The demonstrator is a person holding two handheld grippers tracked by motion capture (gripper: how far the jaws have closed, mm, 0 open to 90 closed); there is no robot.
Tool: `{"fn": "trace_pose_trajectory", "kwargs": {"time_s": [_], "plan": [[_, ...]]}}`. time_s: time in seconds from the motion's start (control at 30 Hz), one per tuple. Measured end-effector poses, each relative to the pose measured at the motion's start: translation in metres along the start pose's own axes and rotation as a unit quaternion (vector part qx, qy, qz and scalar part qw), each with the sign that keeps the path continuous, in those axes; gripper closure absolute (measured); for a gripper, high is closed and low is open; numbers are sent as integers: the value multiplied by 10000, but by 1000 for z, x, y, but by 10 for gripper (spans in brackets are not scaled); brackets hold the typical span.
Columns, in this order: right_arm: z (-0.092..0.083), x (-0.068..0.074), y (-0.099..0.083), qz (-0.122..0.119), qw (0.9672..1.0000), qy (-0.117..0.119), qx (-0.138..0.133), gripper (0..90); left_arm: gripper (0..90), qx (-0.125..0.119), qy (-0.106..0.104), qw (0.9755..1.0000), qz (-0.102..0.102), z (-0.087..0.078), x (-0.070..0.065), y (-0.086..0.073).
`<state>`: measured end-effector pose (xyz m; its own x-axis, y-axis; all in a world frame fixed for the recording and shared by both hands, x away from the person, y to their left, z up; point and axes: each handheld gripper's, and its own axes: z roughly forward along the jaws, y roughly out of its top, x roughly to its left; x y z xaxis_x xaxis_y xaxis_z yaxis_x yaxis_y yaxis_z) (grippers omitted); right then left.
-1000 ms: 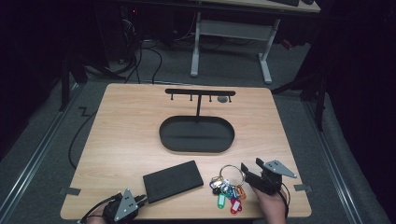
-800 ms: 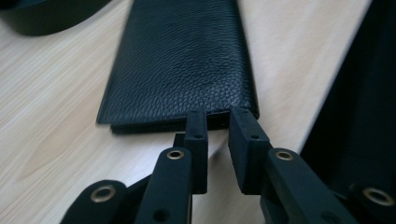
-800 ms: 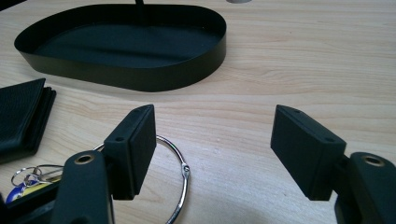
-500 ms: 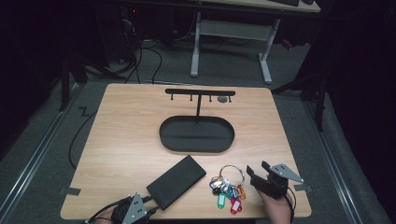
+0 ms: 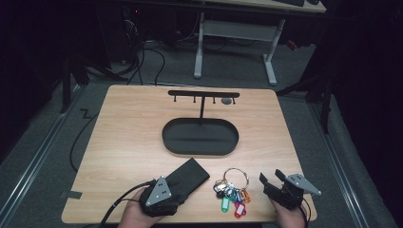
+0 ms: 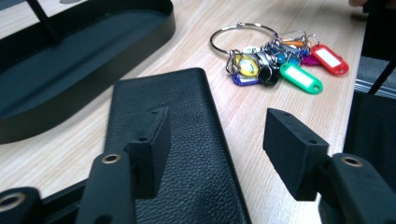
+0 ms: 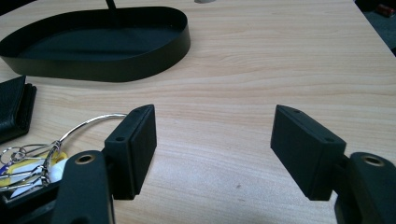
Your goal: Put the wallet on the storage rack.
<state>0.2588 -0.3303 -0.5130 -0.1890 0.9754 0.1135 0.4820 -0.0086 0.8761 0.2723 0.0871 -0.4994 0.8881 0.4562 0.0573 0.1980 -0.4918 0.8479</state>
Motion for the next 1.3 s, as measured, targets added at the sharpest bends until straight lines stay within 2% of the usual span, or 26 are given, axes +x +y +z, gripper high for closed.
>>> {"fn": "trace_pose_trajectory", "kwargs": {"time_s": [0.07,0.1,0.17,0.2,0.33,0.4,0.43,0.47,0.53,0.57,0.63,0.67,0.77,0.8,0.83,0.9,0.93,1.03,1.2,1.3], "plan": [[0,0,-1,4,10000,2,16,317,370,260,158,9993,240,4,-5,-5],[0,-1,-1,0,10000,-4,25,317,369,426,242,9979,412,5,-9,-11],[1,-1,-1,16,10000,-6,34,317,369,513,283,9972,466,4,-10,-13],[1,0,-1,2,10000,-7,32,317,370,672,382,9954,571,3,-12,-17],[4,3,0,6,10000,5,69,318,373,760,463,9940,634,1,-10,-21],[5,3,0,5,10000,9,67,318,372,767,434,9941,633,0,-9,-22],[7,5,1,16,10000,27,67,319,373,796,480,9931,714,1,-11,-24],[7,5,1,16,10000,27,67,319,376,796,480,9931,714,1,-11,-24],[11,7,2,25,9999,65,106,318,379,907,553,9902,901,3,-15,-26],[12,7,2,9,9999,82,116,318,377,973,697,9860,1162,5,-20,-29],[14,7,2,-2,9999,95,115,318,410,952,723,9854,1210,5,-22,-29],[15,8,3,1,9999,112,123,318,410,953,749,9841,1297,5,-23,-29],[17,9,3,-15,9998,154,155,319,497,851,791,9825,1455,5,-27,-32],[18,9,4,-17,9998,162,153,319,515,876,837,9806,1540,5,-28,-32],[19,10,4,-17,9998,165,148,319,543,874,867,9800,1561,5,-29,-31],[19,10,5,-15,9997,178,139,319,586,870,878,9808,1510,4,-29,-31],[19,10,5,-27,9997,184,133,319,605,837,871,9825,1418,3,-28,-31],[18,10,5,-12,9997,194,135,319,683,803,930,9826,1391,2,-26,-31],[18,8,5,11,9998,190,102,320,724,776,998,9813,1454,1,-25,-31],[17,7,4,37,9998,195,98,321,731,662,1025,9835,1336,-1,-23,-30]]}}
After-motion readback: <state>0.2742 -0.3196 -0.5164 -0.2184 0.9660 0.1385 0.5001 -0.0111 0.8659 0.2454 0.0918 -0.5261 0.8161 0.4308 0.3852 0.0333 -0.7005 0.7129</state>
